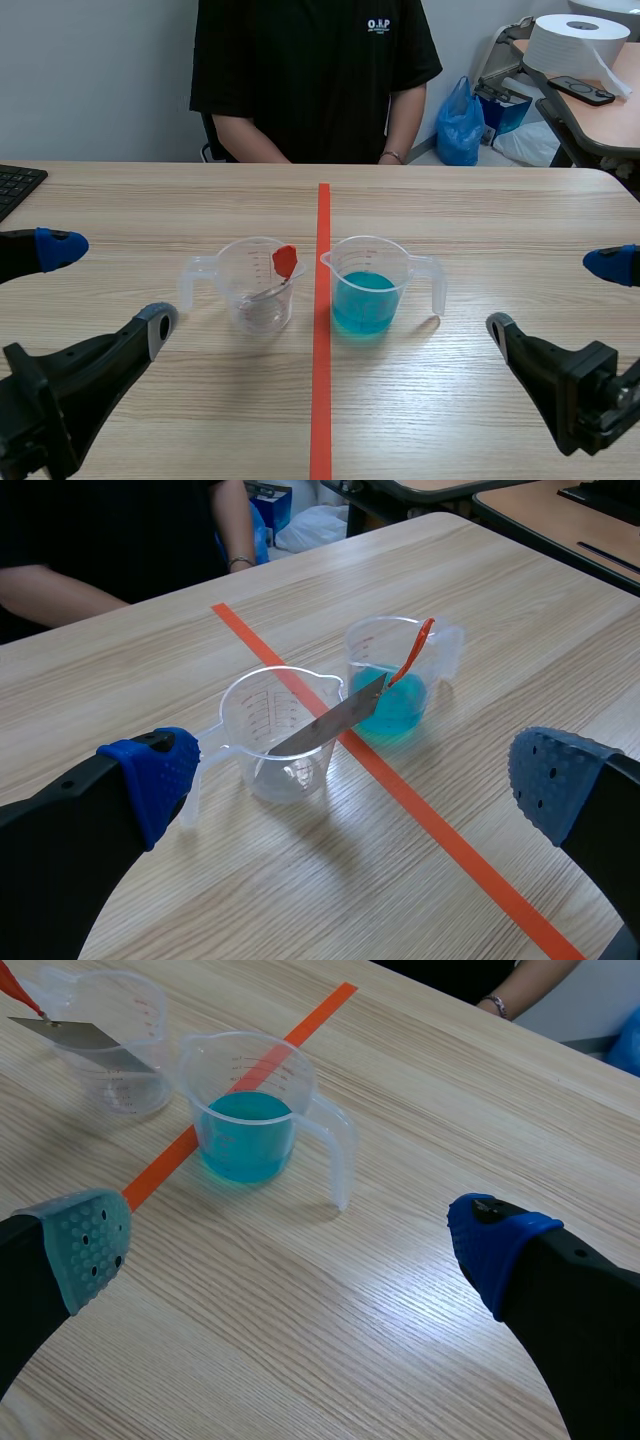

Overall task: Do the redox reaction experiment.
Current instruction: 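Lift the metal plate out of the left beaker, then move the plate over the blue solution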

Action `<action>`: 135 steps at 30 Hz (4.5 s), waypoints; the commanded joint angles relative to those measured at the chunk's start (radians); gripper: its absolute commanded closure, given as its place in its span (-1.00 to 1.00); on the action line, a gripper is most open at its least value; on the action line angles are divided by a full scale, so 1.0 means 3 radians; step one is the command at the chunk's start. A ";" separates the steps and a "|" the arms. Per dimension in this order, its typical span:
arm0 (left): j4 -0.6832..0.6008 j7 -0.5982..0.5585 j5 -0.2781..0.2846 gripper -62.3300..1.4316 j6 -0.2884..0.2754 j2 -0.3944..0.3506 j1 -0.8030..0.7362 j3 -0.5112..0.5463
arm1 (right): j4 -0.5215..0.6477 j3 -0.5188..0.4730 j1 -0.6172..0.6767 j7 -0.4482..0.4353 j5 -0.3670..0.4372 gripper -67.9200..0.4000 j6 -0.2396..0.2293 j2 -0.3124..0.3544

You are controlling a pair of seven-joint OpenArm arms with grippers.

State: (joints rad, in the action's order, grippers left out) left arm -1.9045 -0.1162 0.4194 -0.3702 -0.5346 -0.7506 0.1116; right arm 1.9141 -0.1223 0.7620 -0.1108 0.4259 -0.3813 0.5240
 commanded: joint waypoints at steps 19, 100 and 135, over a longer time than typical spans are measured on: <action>-0.0025 -0.0036 0.0010 -1.00 0.0006 0.0017 -0.0009 0.0024 | 0.0050 -0.0003 -0.0367 -0.0313 0.0013 -1.00 -0.0637 0.0754; 0.2186 -0.1556 -0.1550 0.86 0.0914 0.0006 -0.1034 0.0272 | -0.1603 0.2706 -0.3343 -0.0848 -0.1320 0.94 -0.1062 -0.0175; 0.2185 -0.1560 -0.1549 0.86 0.0913 0.0006 -0.1034 0.0272 | -0.0369 0.1896 -0.3796 0.1831 0.1803 0.94 -0.1155 0.0240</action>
State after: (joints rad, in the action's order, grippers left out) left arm -1.2385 -0.5732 -0.0525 -0.1005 -0.5346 -1.0634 0.1925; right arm 1.7992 0.4564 -0.3515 0.4465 0.9535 -0.7265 0.5724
